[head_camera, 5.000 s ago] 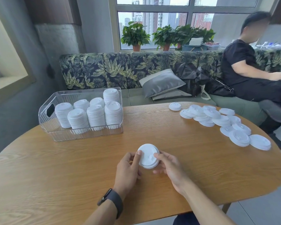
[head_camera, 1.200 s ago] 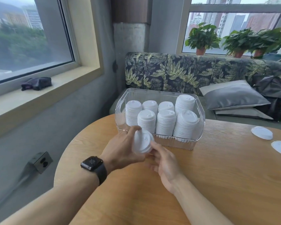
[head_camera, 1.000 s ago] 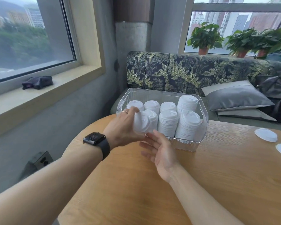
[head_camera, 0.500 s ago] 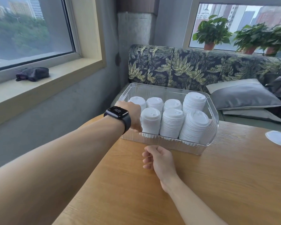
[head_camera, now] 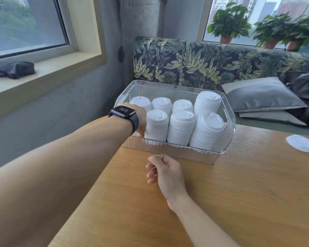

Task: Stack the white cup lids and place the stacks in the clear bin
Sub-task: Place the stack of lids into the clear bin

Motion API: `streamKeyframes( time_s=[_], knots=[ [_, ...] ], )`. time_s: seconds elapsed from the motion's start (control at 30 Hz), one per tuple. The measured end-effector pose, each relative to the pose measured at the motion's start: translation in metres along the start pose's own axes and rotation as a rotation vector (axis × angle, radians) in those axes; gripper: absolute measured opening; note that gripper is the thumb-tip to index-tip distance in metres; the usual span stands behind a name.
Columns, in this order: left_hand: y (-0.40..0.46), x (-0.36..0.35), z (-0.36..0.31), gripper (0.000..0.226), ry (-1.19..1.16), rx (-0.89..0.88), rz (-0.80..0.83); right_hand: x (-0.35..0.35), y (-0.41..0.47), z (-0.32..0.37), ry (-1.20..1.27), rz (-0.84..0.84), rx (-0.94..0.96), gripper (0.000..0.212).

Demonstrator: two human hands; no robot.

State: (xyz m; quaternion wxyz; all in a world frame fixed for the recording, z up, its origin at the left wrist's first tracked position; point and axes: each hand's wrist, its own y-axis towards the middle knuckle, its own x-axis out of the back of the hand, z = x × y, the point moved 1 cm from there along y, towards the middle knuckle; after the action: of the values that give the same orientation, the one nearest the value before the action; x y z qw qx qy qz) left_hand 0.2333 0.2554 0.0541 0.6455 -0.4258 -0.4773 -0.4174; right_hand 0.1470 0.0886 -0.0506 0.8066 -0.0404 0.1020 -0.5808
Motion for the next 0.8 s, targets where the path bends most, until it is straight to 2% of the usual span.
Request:
streamKeyframes(
  time_s=[0.23,0.47,0.57,0.7,0.8],
  knots=[
    [0.032,-0.037,0.003,0.009,-0.088,-0.03,0.037,0.004,-0.001,-0.001,0.001,0.032,0.01,0.014],
    [0.072,-0.065,0.003,0.019,-0.005,-0.013,0.018,0.007,-0.001,-0.001,0.034,0.026,0.01,0.014],
    [0.045,-0.05,-0.001,0.018,-0.058,-0.041,0.003,0.008,-0.002,-0.003,0.045,0.021,0.02,0.014],
    [0.004,-0.017,-0.008,0.021,-0.125,-0.084,0.157,0.011,-0.002,-0.004,0.055,0.012,0.038,0.014],
    [-0.016,0.002,-0.01,0.009,-0.155,-0.048,0.111,0.012,-0.004,-0.004,0.036,0.011,0.045,0.014]
  ],
)
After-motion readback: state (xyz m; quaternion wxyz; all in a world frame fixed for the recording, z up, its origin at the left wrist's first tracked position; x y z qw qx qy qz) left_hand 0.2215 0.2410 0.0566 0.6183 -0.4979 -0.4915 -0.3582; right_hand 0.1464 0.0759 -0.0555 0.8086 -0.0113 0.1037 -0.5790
